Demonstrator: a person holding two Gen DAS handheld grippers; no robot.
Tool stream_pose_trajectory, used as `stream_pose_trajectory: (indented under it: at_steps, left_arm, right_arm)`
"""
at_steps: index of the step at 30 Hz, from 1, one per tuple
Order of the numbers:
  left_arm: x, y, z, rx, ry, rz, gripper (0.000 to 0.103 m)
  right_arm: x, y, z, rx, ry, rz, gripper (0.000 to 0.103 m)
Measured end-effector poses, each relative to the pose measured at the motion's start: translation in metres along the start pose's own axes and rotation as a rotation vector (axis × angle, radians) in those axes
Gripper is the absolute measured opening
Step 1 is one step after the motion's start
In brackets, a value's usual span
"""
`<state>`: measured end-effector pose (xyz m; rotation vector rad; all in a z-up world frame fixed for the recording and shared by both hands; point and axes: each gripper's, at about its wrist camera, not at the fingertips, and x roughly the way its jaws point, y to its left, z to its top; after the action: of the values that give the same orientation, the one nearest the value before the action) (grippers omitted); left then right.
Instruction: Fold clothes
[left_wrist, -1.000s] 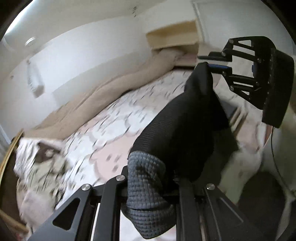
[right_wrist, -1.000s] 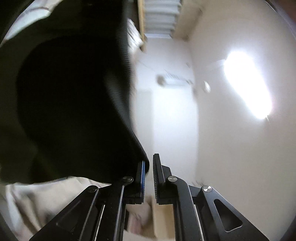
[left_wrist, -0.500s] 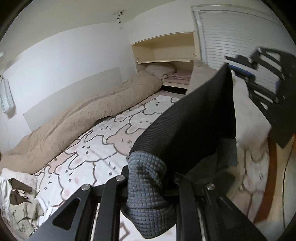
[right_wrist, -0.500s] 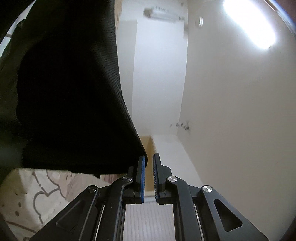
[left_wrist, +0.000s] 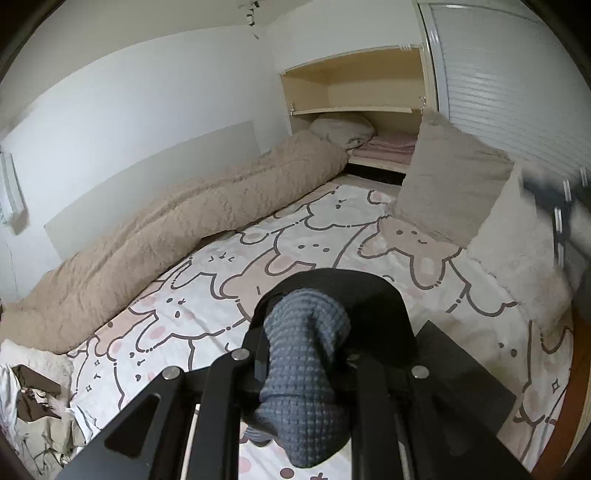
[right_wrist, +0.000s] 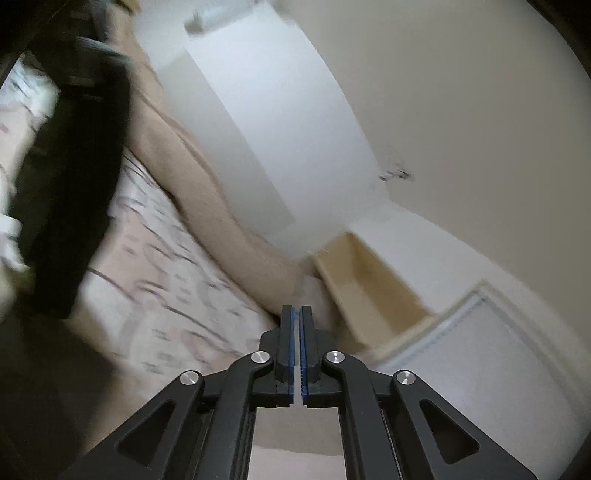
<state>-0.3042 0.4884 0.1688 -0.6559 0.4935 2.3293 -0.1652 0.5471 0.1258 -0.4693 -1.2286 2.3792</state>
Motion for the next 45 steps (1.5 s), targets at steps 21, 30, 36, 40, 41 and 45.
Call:
stream_pose_trajectory:
  at_steps: [21, 30, 36, 40, 41, 45]
  left_arm:
    - [-0.194, -0.022, -0.075, 0.239, -0.208, -0.084, 0.016]
    - [-0.218, -0.043, -0.088, 0.292, -0.216, -0.129, 0.016]
    - [-0.205, -0.048, -0.100, 0.362, -0.179, -0.078, 0.016]
    - [-0.188, -0.055, -0.103, 0.401, -0.166, -0.072, 0.016]
    - [-0.184, -0.056, -0.101, 0.404, -0.161, -0.076, 0.016]
    - [-0.157, -0.060, -0.085, 0.404, -0.155, -0.069, 0.016]
  right_arm:
    - [-0.146, 0.004, 0.031, 0.667, -0.198, 0.917, 0.073]
    - [-0.152, 0.020, 0.019, 0.647, 0.022, 1.030, 0.005]
    - [-0.144, 0.004, 0.025, 0.438, 0.104, 0.789, 0.005]
    - [-0.127, -0.015, 0.036, 0.259, 0.132, 0.563, 0.005]
    - [-0.124, -0.019, 0.042, 0.213, 0.129, 0.515, 0.005]
    - [-0.100, -0.029, 0.060, 0.072, 0.128, 0.352, 0.005]
